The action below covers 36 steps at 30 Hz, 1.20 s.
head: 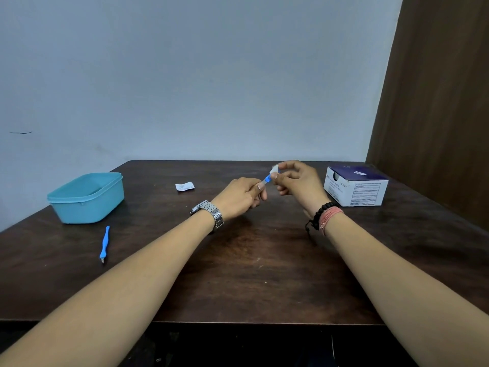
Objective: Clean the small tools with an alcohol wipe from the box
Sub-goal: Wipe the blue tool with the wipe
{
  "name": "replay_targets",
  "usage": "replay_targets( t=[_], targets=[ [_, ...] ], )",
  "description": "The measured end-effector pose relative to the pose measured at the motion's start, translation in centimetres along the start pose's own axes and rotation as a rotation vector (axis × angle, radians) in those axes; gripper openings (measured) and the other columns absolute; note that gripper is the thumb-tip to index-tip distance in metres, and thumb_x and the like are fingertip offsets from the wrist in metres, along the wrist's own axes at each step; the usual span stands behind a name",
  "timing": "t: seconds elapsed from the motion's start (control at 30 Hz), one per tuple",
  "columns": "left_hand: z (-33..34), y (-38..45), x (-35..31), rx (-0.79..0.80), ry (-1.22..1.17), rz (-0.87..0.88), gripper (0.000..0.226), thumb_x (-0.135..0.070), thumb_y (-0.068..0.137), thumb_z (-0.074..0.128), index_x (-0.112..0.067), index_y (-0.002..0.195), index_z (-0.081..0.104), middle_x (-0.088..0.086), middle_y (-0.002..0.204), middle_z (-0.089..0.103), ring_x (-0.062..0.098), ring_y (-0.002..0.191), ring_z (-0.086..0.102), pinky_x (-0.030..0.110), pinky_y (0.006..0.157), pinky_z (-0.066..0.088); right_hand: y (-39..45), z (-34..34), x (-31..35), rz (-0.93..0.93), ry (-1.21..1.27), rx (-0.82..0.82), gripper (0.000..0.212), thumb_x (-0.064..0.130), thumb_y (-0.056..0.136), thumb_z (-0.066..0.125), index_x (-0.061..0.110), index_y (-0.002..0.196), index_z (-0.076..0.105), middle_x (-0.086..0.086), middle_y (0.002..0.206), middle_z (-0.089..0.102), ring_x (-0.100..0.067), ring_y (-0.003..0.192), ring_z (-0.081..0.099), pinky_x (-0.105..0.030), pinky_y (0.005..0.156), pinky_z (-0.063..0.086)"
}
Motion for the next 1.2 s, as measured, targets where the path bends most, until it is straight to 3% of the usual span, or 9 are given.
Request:
replay_targets(
  t=[0.13,0.4,0.67,0.83,0.97,1.13,1.2],
  targets=[
    [-0.1,0.0,0.1,0.001,0.005,0.002,0.037,-0.023,0.103,0.035,-0.020,0.075,0.059,-0.006,0.055,0.055,0.009,0.051,0.050,0.026,0.063,0.044,-0.1,0.2,-0.1,0.005,0.013,-0.015,0.009,0.010,0.089,0.068,0.016,0.085,0.063,-0.002,0.067,0.065,-0.006,0.051,0.056,-0.021,0.054,0.050],
    [-0.1,-0.1,0.1,0.006,0.007,-0.005,0.037,-0.021,0.103,0.035,-0.020,0.075,0.059,-0.007,0.054,0.057,0.007,0.051,0.051,0.026,0.063,0.045,-0.2,0.8,0.0,0.010,0.014,0.053,0.003,0.010,0.091,0.065,0.012,0.090,0.064,-0.003,0.072,0.070,-0.006,0.053,0.056,-0.020,0.054,0.048],
    [-0.1,-0.1,0.1,0.006,0.013,-0.014,0.037,-0.022,0.103,0.035,-0.021,0.074,0.059,-0.007,0.055,0.058,0.008,0.051,0.051,0.027,0.064,0.045,-0.3,1.3,-0.1,0.000,-0.024,0.091,0.013,0.009,0.097,0.055,0.012,0.100,0.068,-0.003,0.072,0.069,-0.006,0.051,0.054,-0.016,0.051,0.044],
    [-0.3,0.0,0.2,-0.020,0.020,-0.037,0.038,-0.021,0.103,0.034,-0.022,0.073,0.058,-0.007,0.055,0.058,0.007,0.050,0.051,0.027,0.064,0.045,0.0,0.1,-0.9,0.060,0.016,-0.006,0.025,0.011,0.102,0.043,0.009,0.110,0.067,-0.002,0.073,0.065,-0.004,0.048,0.051,-0.015,0.048,0.041],
    [-0.5,-0.1,0.2,-0.028,0.015,-0.043,0.037,-0.022,0.102,0.035,-0.021,0.074,0.059,-0.007,0.055,0.058,0.008,0.050,0.051,0.028,0.064,0.046,0.0,0.3,-1.1,0.069,-0.008,0.019,0.019,0.012,0.101,0.048,0.009,0.107,0.065,-0.003,0.075,0.068,-0.007,0.052,0.052,-0.016,0.049,0.042],
    [-0.7,0.0,0.4,-0.047,-0.001,-0.053,0.039,-0.028,0.103,0.035,-0.022,0.071,0.058,-0.008,0.055,0.057,0.006,0.048,0.051,0.028,0.062,0.046,0.0,1.1,-0.5,0.000,-0.018,0.064,0.019,0.008,0.096,0.056,0.017,0.086,0.069,0.003,0.077,0.067,-0.007,0.066,0.056,-0.016,0.055,0.046],
    [-0.7,0.1,0.5,-0.045,-0.006,-0.061,0.040,-0.029,0.103,0.036,-0.021,0.071,0.057,-0.007,0.056,0.058,0.007,0.049,0.051,0.028,0.061,0.046,0.0,1.1,-0.4,-0.017,0.036,0.064,0.017,0.006,0.096,0.056,0.014,0.092,0.071,0.002,0.079,0.066,-0.007,0.069,0.056,-0.016,0.057,0.048]
  ],
)
Point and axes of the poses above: each hand's wrist, its own y-axis towards the middle knuckle, its own z-axis out of the palm, x = y × z, the point moved 9 cm from there along y, towards the middle knuckle
